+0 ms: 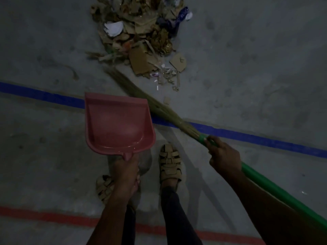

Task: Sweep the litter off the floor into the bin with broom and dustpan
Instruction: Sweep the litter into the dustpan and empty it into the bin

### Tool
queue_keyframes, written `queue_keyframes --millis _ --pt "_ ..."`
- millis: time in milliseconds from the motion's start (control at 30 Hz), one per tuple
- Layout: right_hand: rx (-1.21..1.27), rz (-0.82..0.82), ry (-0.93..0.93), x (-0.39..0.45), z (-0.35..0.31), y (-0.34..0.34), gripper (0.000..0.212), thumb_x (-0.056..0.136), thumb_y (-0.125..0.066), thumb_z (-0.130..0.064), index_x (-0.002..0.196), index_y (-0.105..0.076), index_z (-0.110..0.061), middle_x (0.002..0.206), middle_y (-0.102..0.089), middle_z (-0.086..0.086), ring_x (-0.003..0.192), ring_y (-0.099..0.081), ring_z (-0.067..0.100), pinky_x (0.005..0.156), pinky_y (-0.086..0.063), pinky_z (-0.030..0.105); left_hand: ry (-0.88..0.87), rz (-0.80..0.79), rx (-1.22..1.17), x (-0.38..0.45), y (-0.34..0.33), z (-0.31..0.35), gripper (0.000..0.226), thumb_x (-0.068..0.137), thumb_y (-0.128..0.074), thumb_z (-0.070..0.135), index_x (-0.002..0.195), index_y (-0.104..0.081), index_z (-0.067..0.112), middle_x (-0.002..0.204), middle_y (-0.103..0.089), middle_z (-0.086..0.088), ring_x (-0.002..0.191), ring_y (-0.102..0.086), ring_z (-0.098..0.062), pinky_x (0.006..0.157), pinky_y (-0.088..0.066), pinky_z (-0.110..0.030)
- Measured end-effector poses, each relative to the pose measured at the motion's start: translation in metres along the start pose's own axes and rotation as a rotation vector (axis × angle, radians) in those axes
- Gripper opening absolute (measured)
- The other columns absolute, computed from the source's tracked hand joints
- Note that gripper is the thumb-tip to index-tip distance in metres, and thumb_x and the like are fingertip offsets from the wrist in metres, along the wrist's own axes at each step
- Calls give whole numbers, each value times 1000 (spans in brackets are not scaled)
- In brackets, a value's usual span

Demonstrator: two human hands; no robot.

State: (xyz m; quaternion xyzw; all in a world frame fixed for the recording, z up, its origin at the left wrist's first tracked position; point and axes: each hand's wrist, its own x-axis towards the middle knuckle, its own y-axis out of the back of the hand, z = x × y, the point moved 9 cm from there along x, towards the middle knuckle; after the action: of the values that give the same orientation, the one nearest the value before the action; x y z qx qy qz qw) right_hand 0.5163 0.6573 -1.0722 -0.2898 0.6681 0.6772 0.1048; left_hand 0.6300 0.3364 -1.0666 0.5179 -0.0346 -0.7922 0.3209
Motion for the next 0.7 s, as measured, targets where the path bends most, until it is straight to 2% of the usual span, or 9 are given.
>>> queue_keyframes --millis 100,200,267,367,433,500,567,700 --pt "7 -35 -127 -9 13 -19 62 74 -71 -15 134 -58 -24 143 -44 -6 81 -60 25 51 -40 26 14 -10 -8 0 -9 -4 31 95 -66 35 79 -55 11 57 -50 -9 37 -40 -16 39 -32 -20" --pt "29 67 -228 -3 17 -9 66 71 -72 -9 135 -55 -17 145 -40 2 77 -57 30 51 -46 33 21 -10 -6 7 -14 -12 42 89 -72 40 94 -59 0 57 -50 -10 34 -40 -15 40 -35 -21" --pt "53 144 -277 3 18 3 71 71 -72 -7 139 -51 -14 146 -38 4 79 -56 32 52 -48 35 40 -24 6 8 -17 -18 47 85 -74 42 96 -59 0 57 -50 -10 34 -39 -15 39 -36 -22" --pt "100 218 -289 6 16 17 73 72 -73 -7 141 -49 -14 146 -36 3 83 -57 31 53 -51 37 61 -65 -24 5 -22 -19 59 63 -77 55 89 -56 6 57 -49 -10 36 -39 -16 40 -35 -22" --pt "130 254 -289 1 15 22 72 71 -73 -5 139 -51 -16 144 -40 2 82 -57 29 52 -47 33 70 -74 -27 4 -22 -18 69 50 -74 61 89 -57 7 56 -50 -8 37 -40 -17 42 -35 -23" --pt "154 279 -285 -9 16 22 68 73 -70 -5 137 -54 -17 142 -44 1 81 -58 27 52 -45 31 72 -85 7 6 -21 -18 62 62 -77 56 94 -60 5 56 -52 -8 38 -41 -16 42 -37 -24" --pt "170 301 -272 -24 15 18 62 77 -68 -4 136 -55 -16 141 -46 1 80 -58 24 51 -47 31 67 -87 36 10 -20 -17 43 81 -76 42 94 -63 3 57 -53 -8 37 -42 -15 45 -40 -26" --pt "216 384 -288 -57 20 14 51 79 -70 -3 129 -60 -11 138 -52 5 77 -59 23 48 -47 30 12 -95 76 17 -18 -7 25 89 -71 27 84 -62 4 58 -52 -9 37 -41 -15 40 -37 -22"
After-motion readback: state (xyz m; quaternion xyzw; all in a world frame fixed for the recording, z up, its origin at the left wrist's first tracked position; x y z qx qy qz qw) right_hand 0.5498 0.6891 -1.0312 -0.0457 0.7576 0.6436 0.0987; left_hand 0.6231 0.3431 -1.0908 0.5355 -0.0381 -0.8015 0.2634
